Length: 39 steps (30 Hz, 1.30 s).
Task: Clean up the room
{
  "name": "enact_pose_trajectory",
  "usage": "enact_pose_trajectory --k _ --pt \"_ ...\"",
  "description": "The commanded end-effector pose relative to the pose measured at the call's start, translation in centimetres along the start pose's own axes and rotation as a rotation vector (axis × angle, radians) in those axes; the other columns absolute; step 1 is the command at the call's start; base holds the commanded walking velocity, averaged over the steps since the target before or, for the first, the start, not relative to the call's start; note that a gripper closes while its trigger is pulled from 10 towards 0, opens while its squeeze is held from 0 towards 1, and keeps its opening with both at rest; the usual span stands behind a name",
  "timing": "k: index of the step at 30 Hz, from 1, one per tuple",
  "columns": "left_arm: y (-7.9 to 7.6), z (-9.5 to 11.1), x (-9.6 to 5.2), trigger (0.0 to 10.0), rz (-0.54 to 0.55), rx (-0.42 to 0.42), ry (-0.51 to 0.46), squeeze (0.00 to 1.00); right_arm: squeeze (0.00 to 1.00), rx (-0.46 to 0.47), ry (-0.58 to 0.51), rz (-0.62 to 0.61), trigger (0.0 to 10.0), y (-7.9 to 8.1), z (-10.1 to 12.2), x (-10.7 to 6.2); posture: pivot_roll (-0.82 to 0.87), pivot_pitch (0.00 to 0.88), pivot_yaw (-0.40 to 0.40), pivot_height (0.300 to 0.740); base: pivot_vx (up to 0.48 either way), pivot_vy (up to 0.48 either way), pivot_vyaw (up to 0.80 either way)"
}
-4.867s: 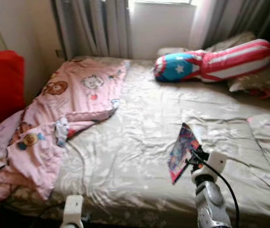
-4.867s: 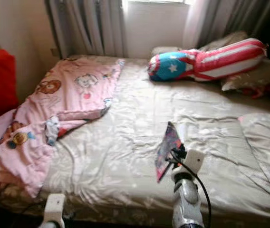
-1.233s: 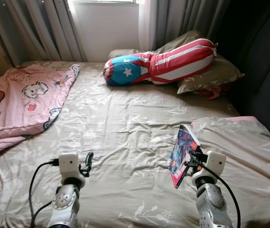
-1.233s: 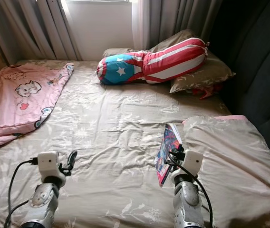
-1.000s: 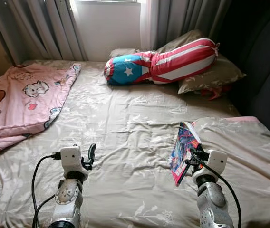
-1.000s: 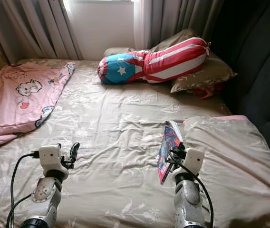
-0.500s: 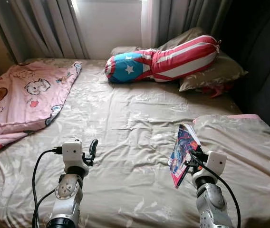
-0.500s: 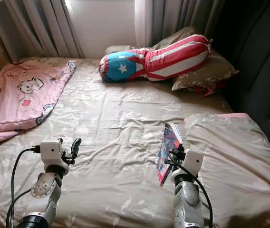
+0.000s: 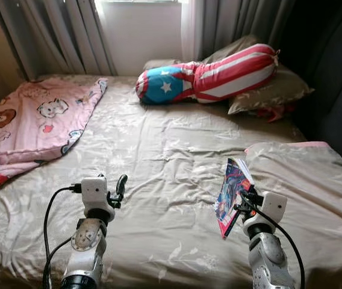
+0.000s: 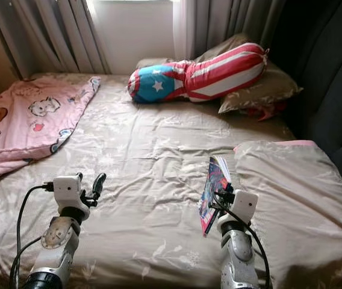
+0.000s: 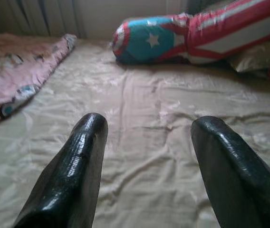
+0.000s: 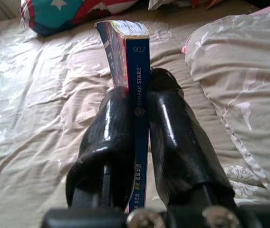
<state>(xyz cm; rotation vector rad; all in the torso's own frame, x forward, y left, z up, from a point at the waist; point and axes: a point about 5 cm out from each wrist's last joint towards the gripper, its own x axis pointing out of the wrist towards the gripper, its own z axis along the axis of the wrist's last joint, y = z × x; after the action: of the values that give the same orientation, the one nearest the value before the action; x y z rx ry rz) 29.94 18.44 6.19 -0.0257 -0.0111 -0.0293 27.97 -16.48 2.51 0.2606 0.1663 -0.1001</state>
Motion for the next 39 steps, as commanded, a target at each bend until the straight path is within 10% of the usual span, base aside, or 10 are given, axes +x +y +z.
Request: enact_pose_trajectory --k 1,39 --pt "0.09 0.52 0.15 10.0 -0.023 0.038 -0.011 0.0 0.0 0.0 -0.04 0.014 10.0 0.33 0.69 0.18 -0.05 0.0 -0.018 0.667 0.0 0.0 0.0" --pt "-0.1 0.83 0.32 10.0 -0.026 0.018 -0.008 0.0 0.0 0.002 -0.025 0.057 10.0 0.93 0.5 0.24 -0.04 0.0 -0.025 0.645 0.0 0.0 0.0"
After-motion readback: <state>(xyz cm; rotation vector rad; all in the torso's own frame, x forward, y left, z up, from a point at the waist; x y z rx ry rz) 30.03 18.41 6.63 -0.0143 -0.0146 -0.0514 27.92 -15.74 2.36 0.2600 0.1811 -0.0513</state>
